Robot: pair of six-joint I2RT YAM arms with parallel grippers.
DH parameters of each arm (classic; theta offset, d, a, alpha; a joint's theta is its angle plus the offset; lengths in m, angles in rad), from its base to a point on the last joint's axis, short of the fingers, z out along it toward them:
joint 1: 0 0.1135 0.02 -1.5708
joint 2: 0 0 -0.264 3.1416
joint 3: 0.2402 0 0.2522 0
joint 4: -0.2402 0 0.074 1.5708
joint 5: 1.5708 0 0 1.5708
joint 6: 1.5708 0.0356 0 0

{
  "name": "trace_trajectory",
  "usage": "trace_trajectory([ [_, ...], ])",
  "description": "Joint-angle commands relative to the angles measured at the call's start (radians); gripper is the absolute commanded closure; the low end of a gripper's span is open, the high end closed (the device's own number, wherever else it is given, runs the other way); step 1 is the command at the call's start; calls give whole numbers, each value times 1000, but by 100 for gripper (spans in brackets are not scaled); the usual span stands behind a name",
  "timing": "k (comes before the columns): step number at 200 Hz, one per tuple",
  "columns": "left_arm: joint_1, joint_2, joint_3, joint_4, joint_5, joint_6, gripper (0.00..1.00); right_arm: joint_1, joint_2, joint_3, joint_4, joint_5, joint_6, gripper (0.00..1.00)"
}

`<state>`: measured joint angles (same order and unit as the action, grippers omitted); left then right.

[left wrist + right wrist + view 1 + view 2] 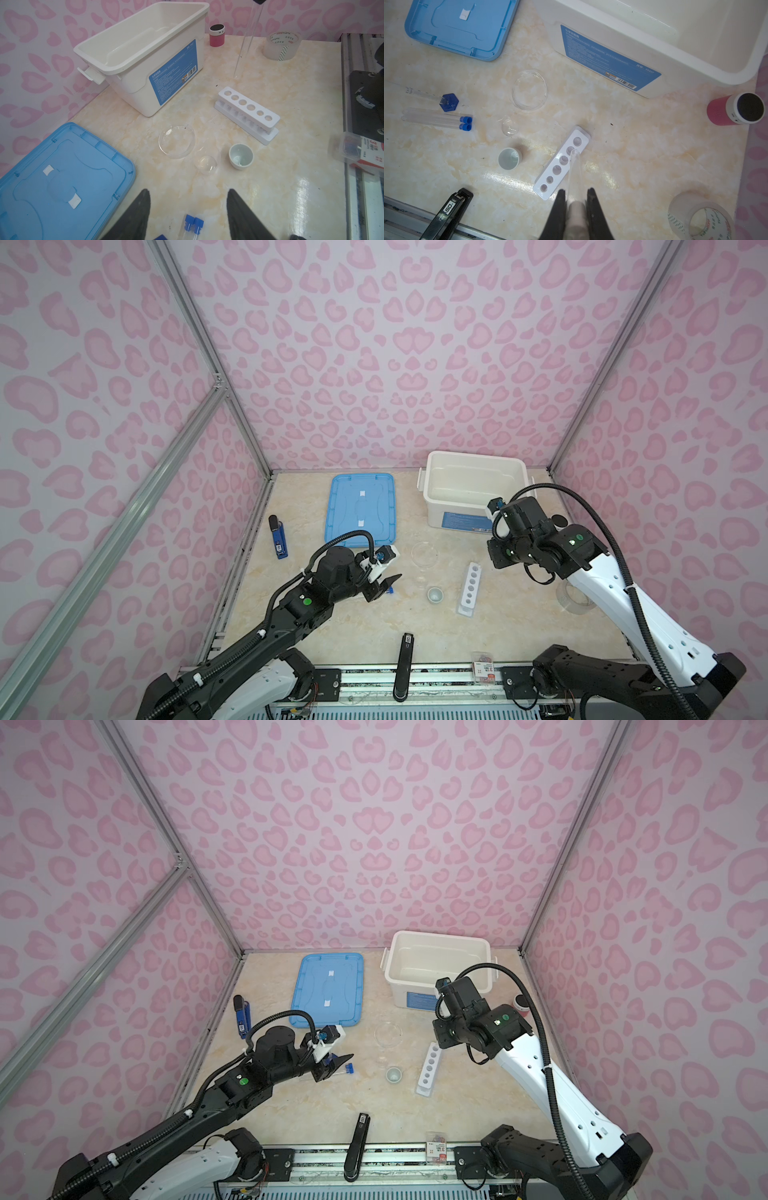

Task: Organize the chemistry lab equipment
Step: 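Carry the tube with the right gripper toward the white test tube rack, then lower the tube into a rack hole and open the right gripper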

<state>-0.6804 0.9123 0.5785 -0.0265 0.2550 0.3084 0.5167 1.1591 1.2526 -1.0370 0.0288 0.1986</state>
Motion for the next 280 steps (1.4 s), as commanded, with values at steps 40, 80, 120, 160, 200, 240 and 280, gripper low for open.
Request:
trace_trajectory([
  [40, 2, 13, -4, 50, 10, -8, 39, -26, -1, -36, 47, -13, -1, 91],
  [80, 1, 15, -3, 50, 9, -8, 39, -42, -1, -42, 61, -25, -9, 90],
  [120, 1, 15, -4, 51, 10, -8, 39, -44, 6, -63, 94, -39, -7, 90],
  [160, 1, 17, -4, 50, 10, -8, 39, -44, 23, -81, 122, -32, -11, 90],
  [200, 2, 24, -2, 49, 12, -8, 40, -43, 37, -100, 143, -30, -16, 90],
  [240, 1, 28, -2, 51, 12, -8, 40, -44, 37, -122, 169, -29, -15, 90],
  [280, 1, 30, -2, 53, 15, -7, 40, -44, 46, -140, 186, -27, -14, 91],
])
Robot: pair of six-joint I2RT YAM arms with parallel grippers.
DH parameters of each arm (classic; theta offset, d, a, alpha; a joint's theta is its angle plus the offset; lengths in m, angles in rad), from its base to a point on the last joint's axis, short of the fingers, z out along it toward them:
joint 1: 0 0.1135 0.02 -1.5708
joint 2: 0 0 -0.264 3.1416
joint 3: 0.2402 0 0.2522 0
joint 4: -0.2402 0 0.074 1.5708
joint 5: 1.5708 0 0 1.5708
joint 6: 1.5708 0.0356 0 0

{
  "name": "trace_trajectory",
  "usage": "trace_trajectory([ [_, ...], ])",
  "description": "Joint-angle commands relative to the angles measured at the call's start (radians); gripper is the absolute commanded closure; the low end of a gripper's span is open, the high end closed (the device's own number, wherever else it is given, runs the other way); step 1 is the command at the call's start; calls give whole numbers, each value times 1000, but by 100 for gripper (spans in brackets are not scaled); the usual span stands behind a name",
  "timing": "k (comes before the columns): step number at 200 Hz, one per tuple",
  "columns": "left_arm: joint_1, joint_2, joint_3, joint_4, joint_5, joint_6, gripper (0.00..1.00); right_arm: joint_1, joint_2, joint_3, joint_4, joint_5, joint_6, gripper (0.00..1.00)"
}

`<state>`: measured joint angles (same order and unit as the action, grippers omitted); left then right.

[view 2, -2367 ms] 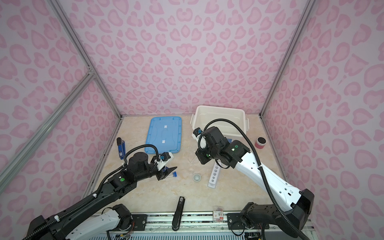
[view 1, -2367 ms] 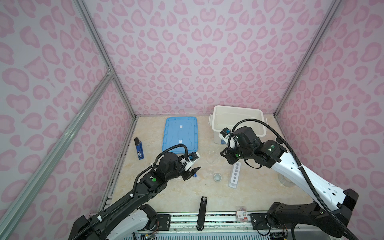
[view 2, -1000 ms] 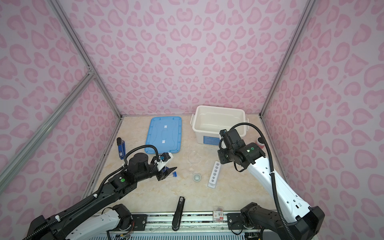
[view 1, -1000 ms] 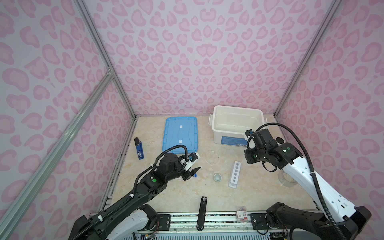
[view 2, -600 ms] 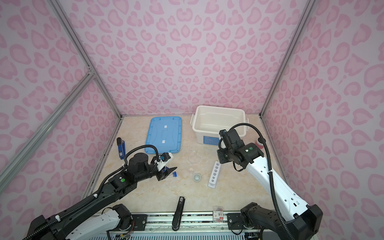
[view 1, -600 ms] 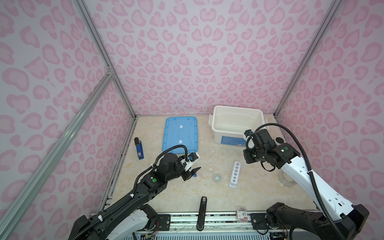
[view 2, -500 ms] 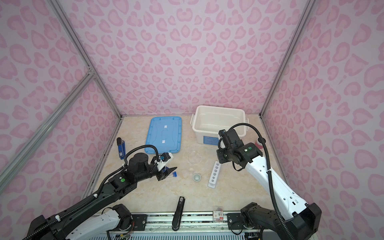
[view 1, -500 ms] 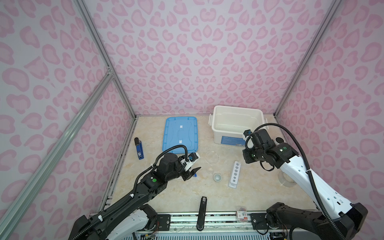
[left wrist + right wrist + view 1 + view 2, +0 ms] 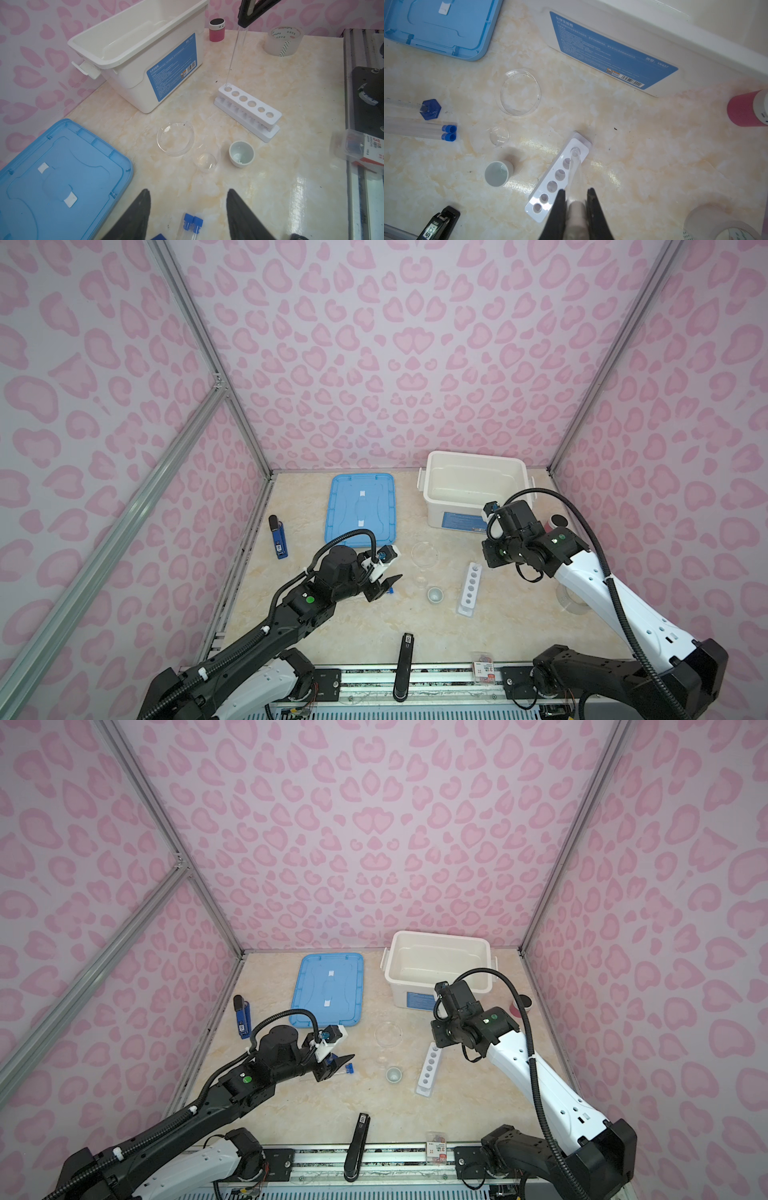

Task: Organize the chemistry lab equipment
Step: 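Lower the tube into a rack hole and open the right gripper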

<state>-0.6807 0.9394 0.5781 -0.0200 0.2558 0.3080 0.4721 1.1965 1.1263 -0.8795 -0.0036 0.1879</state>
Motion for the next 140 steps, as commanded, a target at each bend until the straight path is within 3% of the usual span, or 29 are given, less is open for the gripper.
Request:
trace_trajectory([
  [1, 1, 3, -2, 46, 14, -7, 40, 1, 9, -14, 28, 5, -3, 91],
  [140, 1, 6, -3, 45, 11, -7, 39, 0, 83, -28, 55, 34, -10, 90],
])
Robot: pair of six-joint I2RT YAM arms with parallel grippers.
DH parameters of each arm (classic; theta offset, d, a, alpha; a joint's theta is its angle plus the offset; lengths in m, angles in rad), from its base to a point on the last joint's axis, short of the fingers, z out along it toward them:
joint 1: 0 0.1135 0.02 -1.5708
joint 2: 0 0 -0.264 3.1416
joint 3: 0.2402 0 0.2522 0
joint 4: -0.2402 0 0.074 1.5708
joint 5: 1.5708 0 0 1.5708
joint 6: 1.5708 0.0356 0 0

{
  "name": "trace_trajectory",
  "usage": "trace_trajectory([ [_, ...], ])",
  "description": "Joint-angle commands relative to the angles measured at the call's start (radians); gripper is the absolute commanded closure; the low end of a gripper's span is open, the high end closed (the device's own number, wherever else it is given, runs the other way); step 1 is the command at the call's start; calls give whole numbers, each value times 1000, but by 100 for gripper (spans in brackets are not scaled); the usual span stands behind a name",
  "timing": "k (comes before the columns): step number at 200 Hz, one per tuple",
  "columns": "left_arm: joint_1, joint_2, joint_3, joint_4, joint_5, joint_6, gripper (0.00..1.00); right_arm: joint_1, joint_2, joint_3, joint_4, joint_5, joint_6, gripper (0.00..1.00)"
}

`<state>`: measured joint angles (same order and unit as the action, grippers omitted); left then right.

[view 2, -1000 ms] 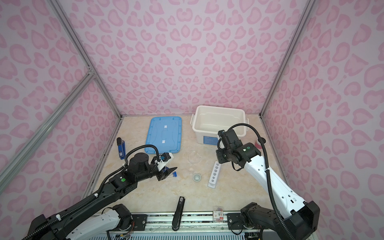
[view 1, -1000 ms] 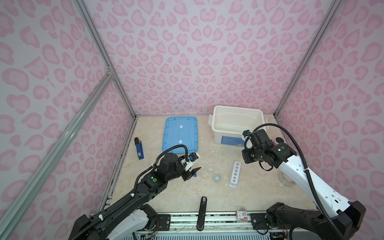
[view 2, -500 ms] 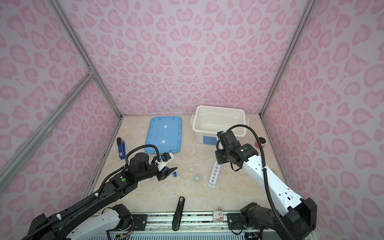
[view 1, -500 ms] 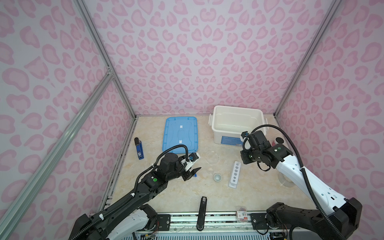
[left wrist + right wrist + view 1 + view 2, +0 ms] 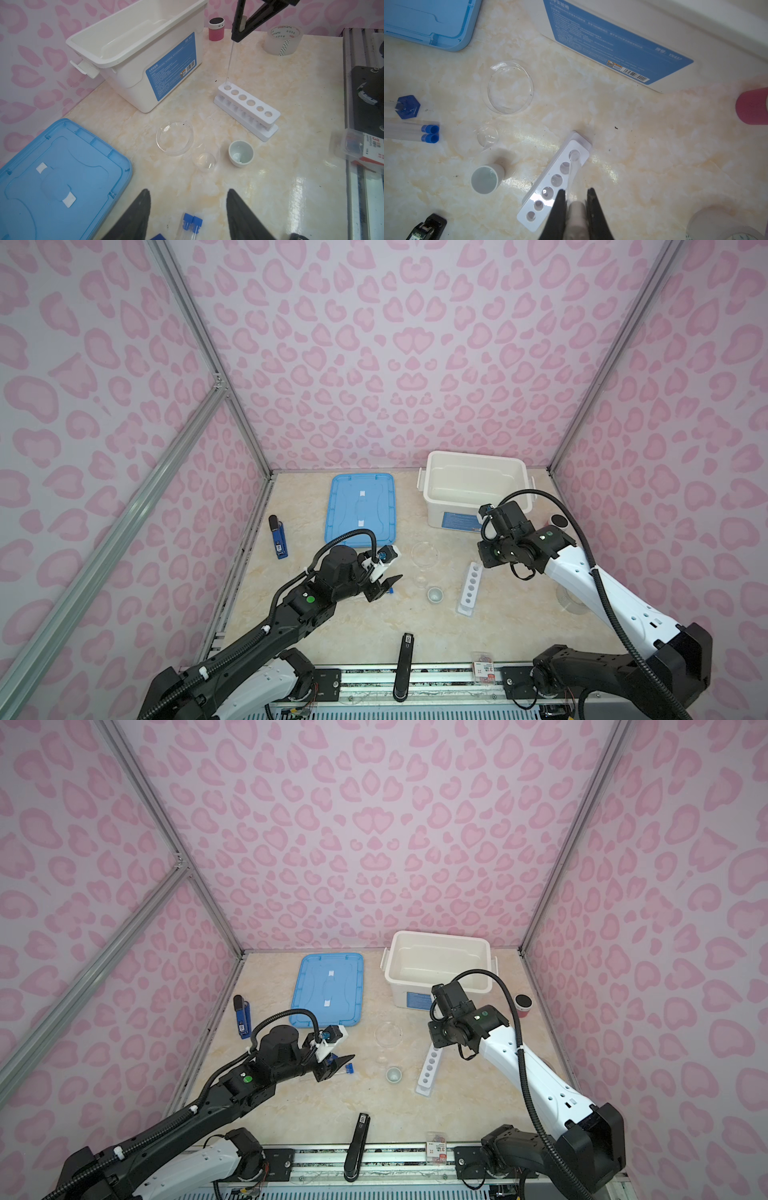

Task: Organize the chemistry lab equipment
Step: 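Lower the tube into a rack hole and open the right gripper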

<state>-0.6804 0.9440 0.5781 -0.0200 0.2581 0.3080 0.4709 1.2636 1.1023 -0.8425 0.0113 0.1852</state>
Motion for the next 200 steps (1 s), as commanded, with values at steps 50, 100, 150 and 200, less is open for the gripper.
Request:
trace_trajectory([
  [50, 1, -2, -4, 46, 10, -7, 39, 2, 64, 16, -8, 21, -10, 90],
  [100, 1, -7, -3, 46, 10, -7, 39, 2, 73, 4, 11, 21, -4, 90],
  [150, 1, -7, 2, 40, 10, -5, 39, 0, 79, -22, 32, 33, -1, 90],
  [200, 1, -10, 2, 34, 12, -6, 39, 1, 79, -42, 48, 39, -3, 88],
])
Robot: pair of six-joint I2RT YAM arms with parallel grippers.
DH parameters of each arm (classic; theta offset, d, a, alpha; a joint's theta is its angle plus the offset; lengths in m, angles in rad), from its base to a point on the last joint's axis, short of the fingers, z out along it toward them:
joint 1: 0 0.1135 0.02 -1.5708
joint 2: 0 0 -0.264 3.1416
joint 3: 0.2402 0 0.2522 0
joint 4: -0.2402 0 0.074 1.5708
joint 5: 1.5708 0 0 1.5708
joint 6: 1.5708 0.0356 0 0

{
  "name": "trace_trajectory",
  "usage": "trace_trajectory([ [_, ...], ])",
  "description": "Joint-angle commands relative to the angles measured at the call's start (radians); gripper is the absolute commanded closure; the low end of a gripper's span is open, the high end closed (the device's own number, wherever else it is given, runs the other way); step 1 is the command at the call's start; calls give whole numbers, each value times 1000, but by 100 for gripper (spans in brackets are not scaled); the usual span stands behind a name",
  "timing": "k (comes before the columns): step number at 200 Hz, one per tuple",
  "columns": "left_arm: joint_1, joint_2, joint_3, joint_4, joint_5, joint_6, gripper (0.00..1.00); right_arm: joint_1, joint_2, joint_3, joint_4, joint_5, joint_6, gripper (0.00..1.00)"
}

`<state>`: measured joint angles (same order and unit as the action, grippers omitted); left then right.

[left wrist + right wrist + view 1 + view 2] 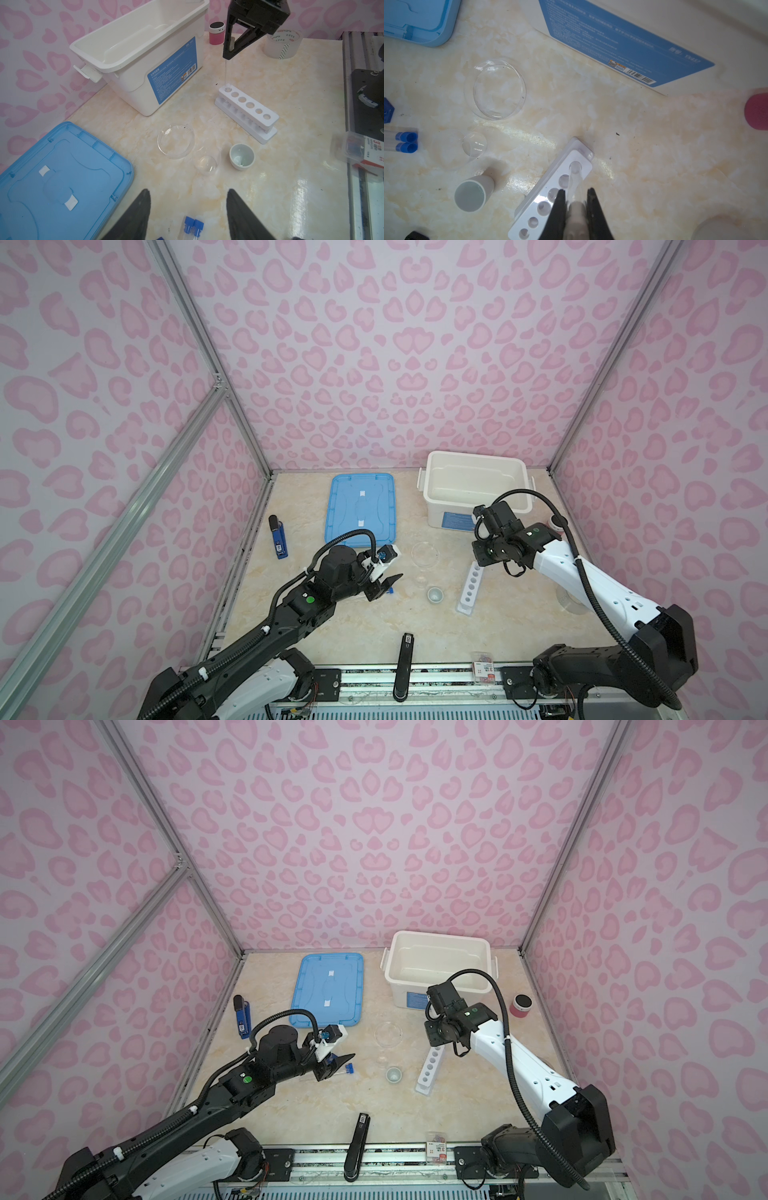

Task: Organize the chemistry lab equipment
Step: 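Lower the tube into a rack hole and open the right gripper, then raise the right gripper off the rack while the left gripper moves over blue-capped tubes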

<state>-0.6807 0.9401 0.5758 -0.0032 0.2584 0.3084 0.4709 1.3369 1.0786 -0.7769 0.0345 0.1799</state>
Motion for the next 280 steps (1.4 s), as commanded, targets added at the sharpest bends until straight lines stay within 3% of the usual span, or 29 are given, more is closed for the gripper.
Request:
trace_trajectory([
  [1, 1, -6, 4, 16, 11, -6, 39, 1, 5, -18, -17, 15, 2, 88],
  [58, 2, -20, -4, 14, 3, -14, 39, 2, -4, -24, -14, 10, 9, 86],
  [181, 2, -32, 9, -9, 1, -12, 40, 22, -39, 17, -52, 16, 10, 58],
  [280, 1, -31, 59, -152, -11, 10, 41, 33, -128, 106, -88, 12, -31, 57],
])
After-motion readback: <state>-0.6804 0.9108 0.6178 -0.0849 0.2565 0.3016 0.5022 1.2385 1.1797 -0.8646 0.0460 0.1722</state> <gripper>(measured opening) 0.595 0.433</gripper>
